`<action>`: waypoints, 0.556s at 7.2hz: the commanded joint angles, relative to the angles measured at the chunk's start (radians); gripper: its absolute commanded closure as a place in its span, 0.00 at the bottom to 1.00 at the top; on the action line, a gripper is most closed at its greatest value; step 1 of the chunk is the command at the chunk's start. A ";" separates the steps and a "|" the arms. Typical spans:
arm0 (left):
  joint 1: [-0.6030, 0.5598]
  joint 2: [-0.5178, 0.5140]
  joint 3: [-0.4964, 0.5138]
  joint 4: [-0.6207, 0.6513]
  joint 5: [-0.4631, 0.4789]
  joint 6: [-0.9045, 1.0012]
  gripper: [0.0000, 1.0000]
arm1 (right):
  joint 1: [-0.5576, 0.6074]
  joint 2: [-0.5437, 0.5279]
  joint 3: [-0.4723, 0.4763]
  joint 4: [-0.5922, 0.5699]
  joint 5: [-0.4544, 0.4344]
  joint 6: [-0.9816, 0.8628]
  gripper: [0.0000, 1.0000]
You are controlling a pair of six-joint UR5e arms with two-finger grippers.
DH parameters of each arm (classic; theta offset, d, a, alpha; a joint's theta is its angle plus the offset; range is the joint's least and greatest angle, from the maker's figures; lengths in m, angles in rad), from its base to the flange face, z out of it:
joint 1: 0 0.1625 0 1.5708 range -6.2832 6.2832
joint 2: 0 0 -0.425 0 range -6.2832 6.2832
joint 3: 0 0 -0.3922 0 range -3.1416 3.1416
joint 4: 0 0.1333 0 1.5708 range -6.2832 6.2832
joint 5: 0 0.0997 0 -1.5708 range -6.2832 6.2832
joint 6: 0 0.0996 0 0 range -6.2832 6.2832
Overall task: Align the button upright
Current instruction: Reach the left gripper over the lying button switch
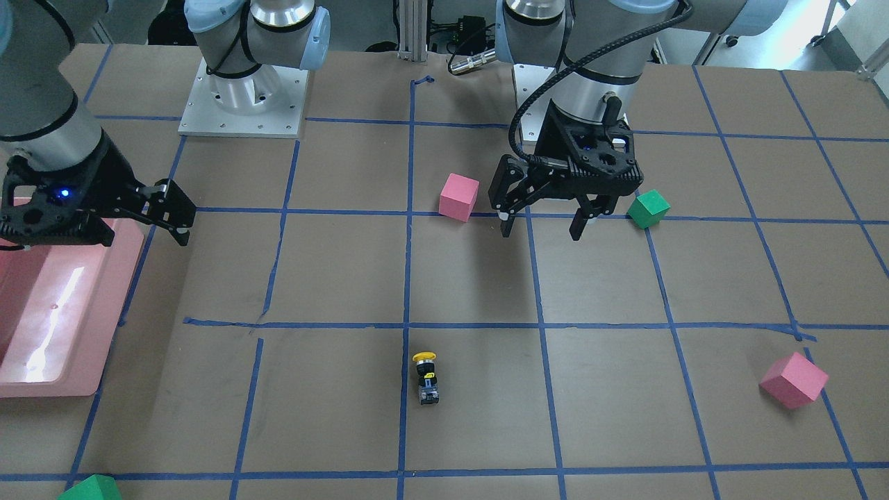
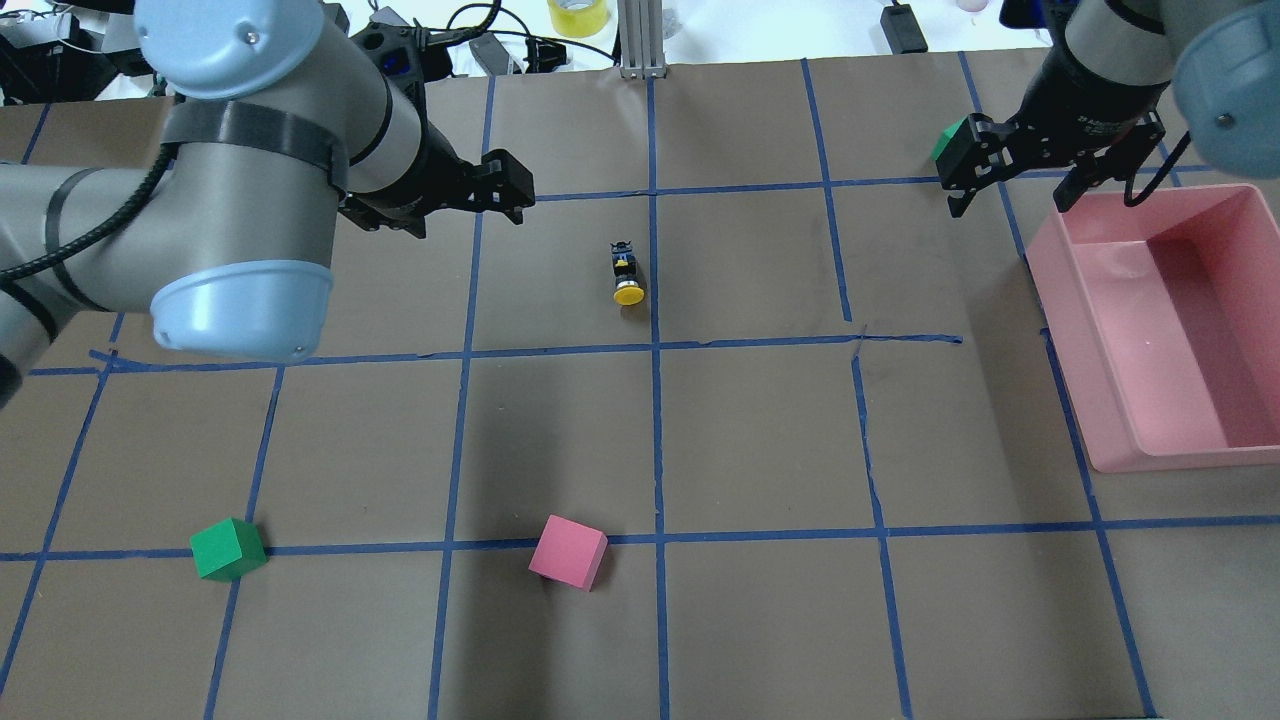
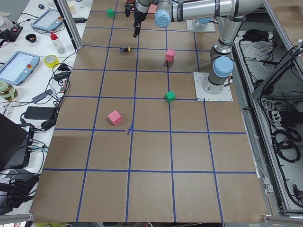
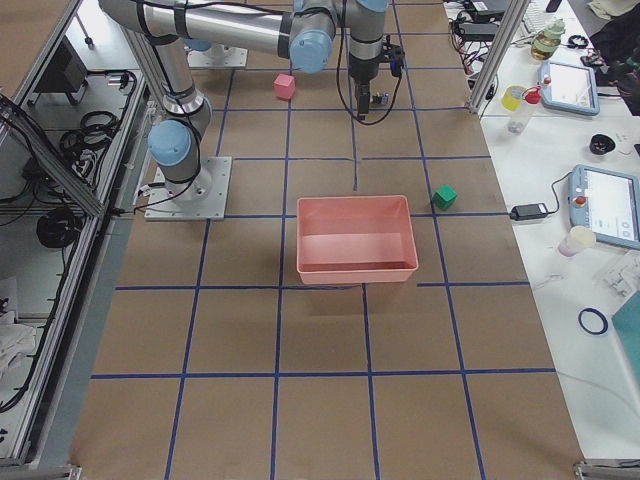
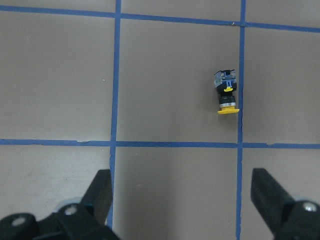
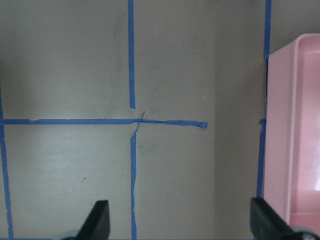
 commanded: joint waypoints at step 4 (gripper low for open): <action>-0.007 -0.191 0.010 0.147 -0.065 -0.116 0.00 | 0.012 -0.020 -0.015 0.039 0.000 0.003 0.00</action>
